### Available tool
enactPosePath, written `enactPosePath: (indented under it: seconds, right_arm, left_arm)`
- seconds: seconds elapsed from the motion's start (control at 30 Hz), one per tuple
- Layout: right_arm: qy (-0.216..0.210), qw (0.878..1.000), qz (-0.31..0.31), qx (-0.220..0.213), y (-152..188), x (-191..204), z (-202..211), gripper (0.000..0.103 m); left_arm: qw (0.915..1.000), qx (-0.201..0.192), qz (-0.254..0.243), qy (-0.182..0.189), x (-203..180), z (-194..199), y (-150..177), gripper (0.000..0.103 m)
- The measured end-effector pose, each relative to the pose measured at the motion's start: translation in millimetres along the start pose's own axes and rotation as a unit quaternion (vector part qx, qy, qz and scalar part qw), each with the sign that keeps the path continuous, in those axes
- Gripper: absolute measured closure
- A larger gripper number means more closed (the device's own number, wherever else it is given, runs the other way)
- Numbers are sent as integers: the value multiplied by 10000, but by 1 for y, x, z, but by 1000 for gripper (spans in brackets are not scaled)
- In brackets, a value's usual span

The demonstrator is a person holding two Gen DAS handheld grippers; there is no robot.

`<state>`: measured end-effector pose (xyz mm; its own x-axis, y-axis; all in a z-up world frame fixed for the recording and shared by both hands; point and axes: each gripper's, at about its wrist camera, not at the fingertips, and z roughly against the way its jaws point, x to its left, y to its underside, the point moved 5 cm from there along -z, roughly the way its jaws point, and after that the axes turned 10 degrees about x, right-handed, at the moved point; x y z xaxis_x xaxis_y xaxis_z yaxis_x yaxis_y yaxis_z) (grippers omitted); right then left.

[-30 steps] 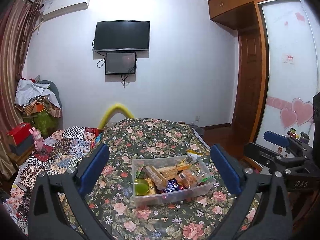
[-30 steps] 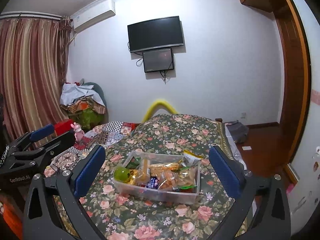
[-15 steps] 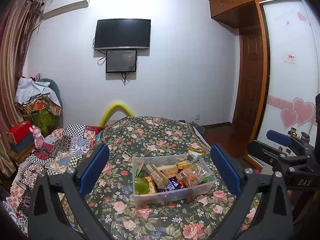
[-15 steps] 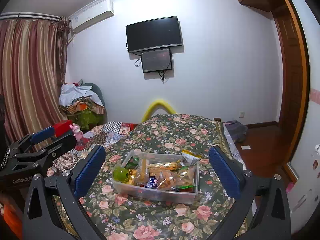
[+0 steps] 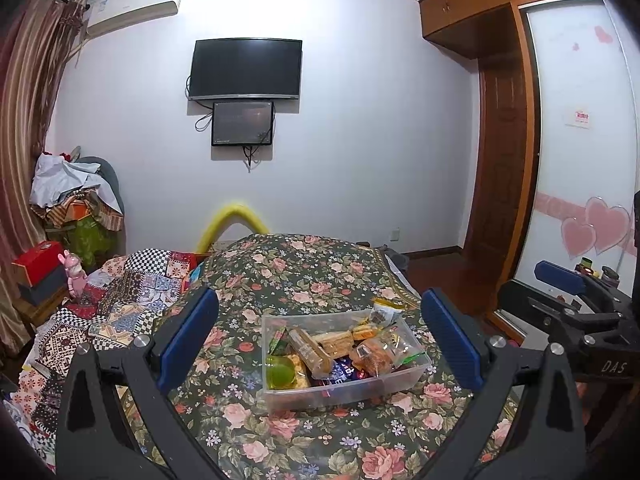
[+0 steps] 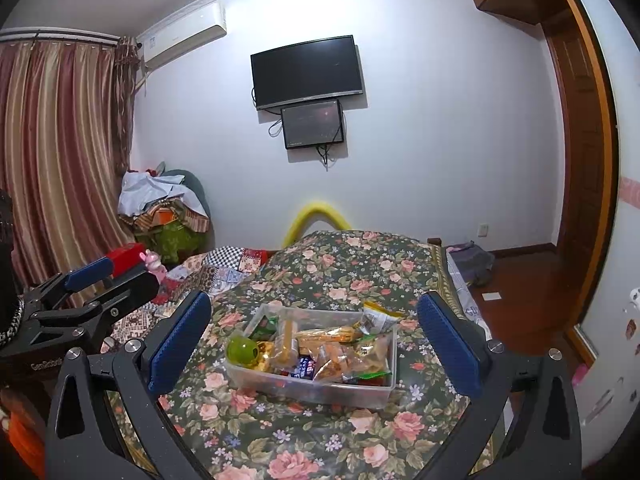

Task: Organize snacks

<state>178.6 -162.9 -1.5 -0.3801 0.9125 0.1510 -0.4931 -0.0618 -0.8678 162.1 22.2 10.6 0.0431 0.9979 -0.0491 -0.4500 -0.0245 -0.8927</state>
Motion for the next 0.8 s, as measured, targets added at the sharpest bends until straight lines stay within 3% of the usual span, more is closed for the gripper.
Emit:
enactPosePath:
  seconds: [0.8]
  right_arm:
    - [59, 10000, -23, -1, -2, 0, 0, 0]
  left_arm:
    - [9998, 168, 72, 119, 1, -6, 7, 0]
